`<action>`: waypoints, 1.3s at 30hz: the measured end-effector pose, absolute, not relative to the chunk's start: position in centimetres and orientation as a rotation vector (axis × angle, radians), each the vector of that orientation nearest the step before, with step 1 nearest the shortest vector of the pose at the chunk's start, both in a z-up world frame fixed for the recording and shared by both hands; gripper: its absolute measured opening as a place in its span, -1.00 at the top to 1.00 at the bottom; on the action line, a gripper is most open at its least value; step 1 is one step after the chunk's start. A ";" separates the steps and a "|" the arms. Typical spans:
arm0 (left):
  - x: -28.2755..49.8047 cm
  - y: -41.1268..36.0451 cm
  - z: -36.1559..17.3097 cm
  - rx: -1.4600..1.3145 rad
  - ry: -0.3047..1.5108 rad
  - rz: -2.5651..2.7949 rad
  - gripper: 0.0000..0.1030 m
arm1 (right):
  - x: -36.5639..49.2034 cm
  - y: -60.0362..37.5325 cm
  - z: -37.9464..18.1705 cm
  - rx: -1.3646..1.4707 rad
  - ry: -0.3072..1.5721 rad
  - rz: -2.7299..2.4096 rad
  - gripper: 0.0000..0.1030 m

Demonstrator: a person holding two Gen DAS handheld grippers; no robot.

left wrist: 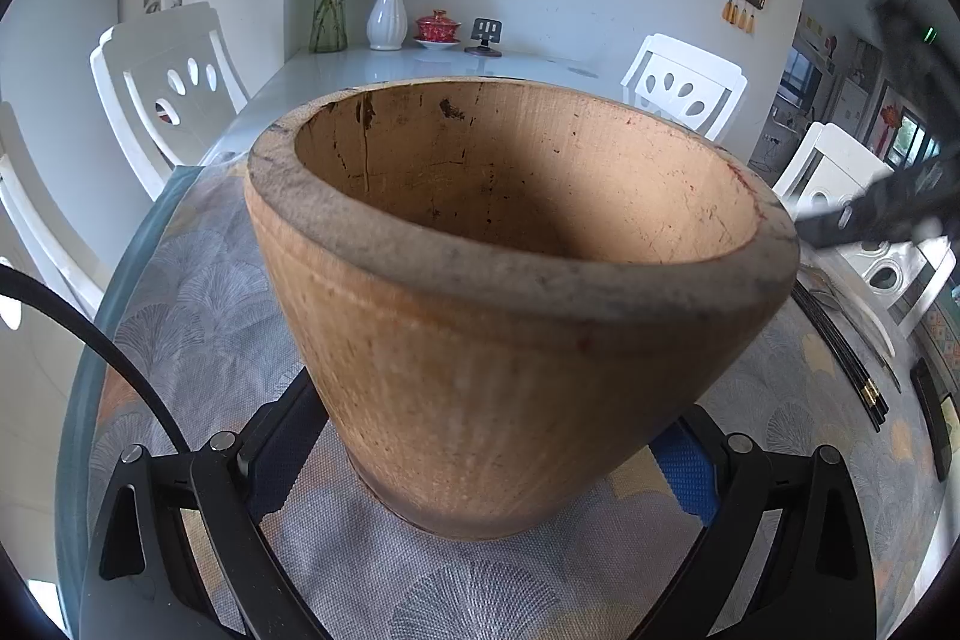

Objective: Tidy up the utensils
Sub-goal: 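Grasp the white rice paddle with the right tool and lift it, then lower the paddle into the wooden cup and open the right tool while the left tool holds the cup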

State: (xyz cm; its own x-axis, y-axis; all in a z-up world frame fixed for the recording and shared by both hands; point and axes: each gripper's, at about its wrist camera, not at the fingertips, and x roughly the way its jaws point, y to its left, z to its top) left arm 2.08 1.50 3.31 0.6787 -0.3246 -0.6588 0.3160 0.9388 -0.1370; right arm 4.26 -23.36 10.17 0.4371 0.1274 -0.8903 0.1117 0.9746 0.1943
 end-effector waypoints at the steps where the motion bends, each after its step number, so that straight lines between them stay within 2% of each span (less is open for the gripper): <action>1: 2.1 1.5 3.3 -0.013 0.742 -0.360 -0.91 | 3.9 -23.1 11.2 0.251 1.088 0.029 0.70; 19: 2.1 1.5 3.3 -0.013 0.742 -0.359 -0.91 | 1.8 -15.7 23.0 0.250 0.806 0.313 0.70; 30: 2.1 1.5 3.3 -0.013 0.742 -0.360 -0.91 | 1.0 -11.9 23.8 0.212 0.848 0.487 0.70; 39: 2.1 1.5 3.3 -0.013 0.742 -0.360 -0.91 | 1.9 -10.9 22.5 0.271 0.990 0.544 0.69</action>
